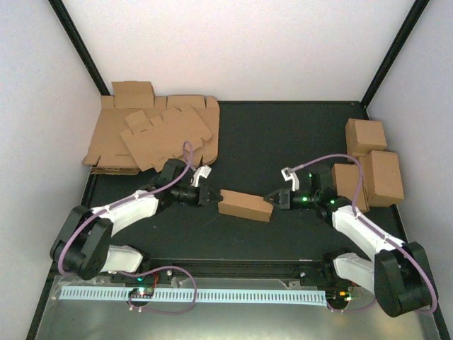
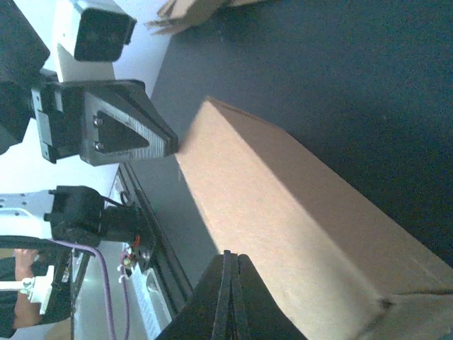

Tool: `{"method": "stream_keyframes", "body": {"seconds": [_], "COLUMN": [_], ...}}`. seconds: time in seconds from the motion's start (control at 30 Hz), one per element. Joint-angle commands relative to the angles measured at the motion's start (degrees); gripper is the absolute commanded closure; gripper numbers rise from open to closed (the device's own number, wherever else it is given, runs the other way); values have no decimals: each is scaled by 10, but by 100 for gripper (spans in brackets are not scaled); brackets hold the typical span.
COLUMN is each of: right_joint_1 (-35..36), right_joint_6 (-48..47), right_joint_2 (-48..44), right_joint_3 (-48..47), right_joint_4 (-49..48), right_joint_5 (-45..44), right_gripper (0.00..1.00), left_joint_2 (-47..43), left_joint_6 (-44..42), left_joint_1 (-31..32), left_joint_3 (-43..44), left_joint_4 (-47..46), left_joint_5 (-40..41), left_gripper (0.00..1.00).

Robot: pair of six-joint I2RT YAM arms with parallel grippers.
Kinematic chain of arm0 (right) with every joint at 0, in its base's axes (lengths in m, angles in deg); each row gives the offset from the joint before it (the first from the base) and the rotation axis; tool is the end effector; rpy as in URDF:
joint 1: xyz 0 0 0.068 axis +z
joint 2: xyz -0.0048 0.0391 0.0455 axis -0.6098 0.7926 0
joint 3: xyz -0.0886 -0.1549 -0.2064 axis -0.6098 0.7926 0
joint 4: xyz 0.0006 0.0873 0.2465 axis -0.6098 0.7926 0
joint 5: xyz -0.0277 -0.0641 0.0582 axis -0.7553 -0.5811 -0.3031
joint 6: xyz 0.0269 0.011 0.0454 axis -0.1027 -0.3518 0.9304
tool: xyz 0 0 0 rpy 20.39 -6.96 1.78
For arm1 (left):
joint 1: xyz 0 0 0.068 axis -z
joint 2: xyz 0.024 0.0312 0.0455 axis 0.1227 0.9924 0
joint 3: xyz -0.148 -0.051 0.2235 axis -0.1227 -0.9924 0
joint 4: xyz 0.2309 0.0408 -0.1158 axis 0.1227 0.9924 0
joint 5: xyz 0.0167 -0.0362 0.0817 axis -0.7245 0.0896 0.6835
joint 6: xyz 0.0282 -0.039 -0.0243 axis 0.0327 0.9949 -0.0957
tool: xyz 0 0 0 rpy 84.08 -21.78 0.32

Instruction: Fold the paper box

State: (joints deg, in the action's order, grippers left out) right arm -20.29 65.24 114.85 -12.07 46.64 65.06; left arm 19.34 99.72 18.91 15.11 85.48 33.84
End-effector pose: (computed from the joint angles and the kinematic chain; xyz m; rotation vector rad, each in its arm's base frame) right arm 0.1843 0.0870 0.1791 -0.2777 2.3532 1.4568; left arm 0.2112 -0.1324 0.1726 0.2981 2.4622 -1.4845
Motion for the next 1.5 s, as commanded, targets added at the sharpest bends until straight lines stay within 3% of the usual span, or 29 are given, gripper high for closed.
{"method": "stream_keyframes", "body": {"seconds": [0.0, 0.07, 0.13, 0.3, 0.37, 0.6, 0.77, 0.93, 1.1, 1.27, 1.47], "right_joint_1": [2, 2, 2, 2, 2, 1, 1, 1, 2, 1, 1], "right_joint_6": [-26, -26, -30, -38, -32, -27, -25, -19, -16, -19, -21], "right_joint_2": [-31, -41, -50, -78, -101, -193, -221, -228, -229, -227, -225], "right_joint_3": [-43, -54, -62, -78, -83, -97, -99, -93, -86, -86, -85], "right_joint_4": [68, 85, 100, 127, 137, 168, 182, 179, 174, 174, 174], "right_joint_5": [-28, -35, -44, -76, -104, -168, -168, -159, -153, -152, -152], "right_gripper": [96, 92, 87, 78, 69, 60, 59, 59, 59, 59, 59], "left_joint_2": [-57, -71, -78, -97, -114, -122, -61, 55, 150, 174, 206], "left_joint_6": [-66, -97, -139, -278, -331, -580, -724, -746, -761, -760, -740], "left_joint_1": [3, 5, 15, 91, 132, 224, 235, 235, 234, 233, 228], "left_joint_3": [62, 86, 111, 181, 190, 189, 229, 334, 389, 392, 395], "left_joint_4": [128, 171, 209, 293, 280, 239, 299, 434, 522, 524, 506], "left_joint_5": [56, 80, 97, 219, 273, 354, 370, 430, 416, 385, 427], "left_gripper": [91, 83, 67, 12, 2, 1, 1, 1, 6, 6, 17]}}
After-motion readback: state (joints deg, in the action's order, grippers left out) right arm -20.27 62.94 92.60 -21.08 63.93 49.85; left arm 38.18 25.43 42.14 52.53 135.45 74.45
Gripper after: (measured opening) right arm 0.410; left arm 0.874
